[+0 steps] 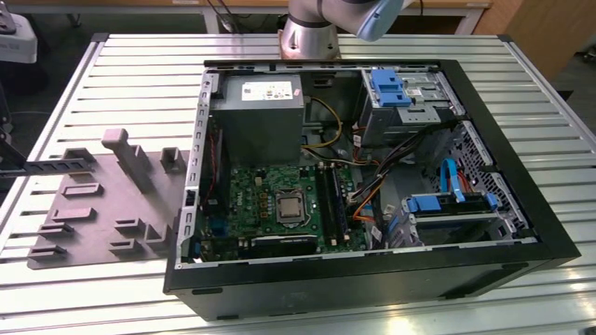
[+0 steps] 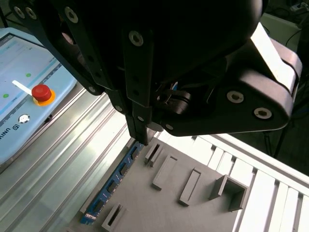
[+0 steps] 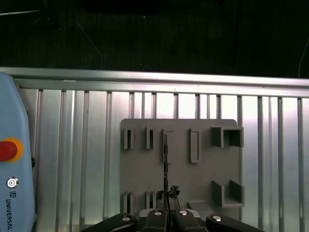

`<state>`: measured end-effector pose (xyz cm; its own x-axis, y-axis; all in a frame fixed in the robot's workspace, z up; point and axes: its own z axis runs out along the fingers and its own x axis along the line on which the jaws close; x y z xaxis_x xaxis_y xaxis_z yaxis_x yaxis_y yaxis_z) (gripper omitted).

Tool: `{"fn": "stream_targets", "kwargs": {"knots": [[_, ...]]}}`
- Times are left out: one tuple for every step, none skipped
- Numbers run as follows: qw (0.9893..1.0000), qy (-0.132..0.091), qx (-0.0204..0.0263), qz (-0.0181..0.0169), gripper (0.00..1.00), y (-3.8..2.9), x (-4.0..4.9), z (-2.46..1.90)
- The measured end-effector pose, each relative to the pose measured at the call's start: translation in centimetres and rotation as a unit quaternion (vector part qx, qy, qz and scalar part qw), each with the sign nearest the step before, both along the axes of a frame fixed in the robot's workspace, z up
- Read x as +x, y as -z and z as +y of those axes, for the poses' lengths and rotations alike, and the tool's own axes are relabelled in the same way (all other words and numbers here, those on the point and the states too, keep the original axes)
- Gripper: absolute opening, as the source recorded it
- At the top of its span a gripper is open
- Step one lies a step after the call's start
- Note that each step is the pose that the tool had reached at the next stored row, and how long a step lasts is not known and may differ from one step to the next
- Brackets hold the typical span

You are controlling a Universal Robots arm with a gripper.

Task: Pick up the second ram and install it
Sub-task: 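Pick up the second ram and move it above second insertion slot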

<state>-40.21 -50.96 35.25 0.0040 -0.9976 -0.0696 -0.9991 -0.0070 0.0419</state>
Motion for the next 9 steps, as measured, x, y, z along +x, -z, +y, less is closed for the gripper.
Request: {"fn": "stream_targets", "kwargs": {"knots": [[1.0, 0.0, 0.0001, 0.0, 0.12, -0.03, 0.0, 0.0], [1.0, 0.0, 0.0003, 0.0, 0.12, -0.05, 0.0, 0.0], [1.0, 0.0, 0.0005, 0.0, 0.12, -0.06, 0.0, 0.0], [1.0, 0.0, 0.0007, 0.0001, 0.12, -0.09, 0.0, 0.0], [1.0, 0.0, 0.0011, 0.0001, 0.12, -0.13, 0.0, 0.0], [1.0, 0.0, 0.0016, 0.0, 0.12, -0.17, 0.0, 0.0], [1.0, 0.0, 0.0021, 0.0, 0.12, -0.22, 0.0, 0.0], [1.0, 0.0, 0.0025, 0.0, 0.12, -0.27, 0.0, 0.0], [1.0, 0.0, 0.0028, 0.0, 0.12, -0.32, 0.0, 0.0]]}}
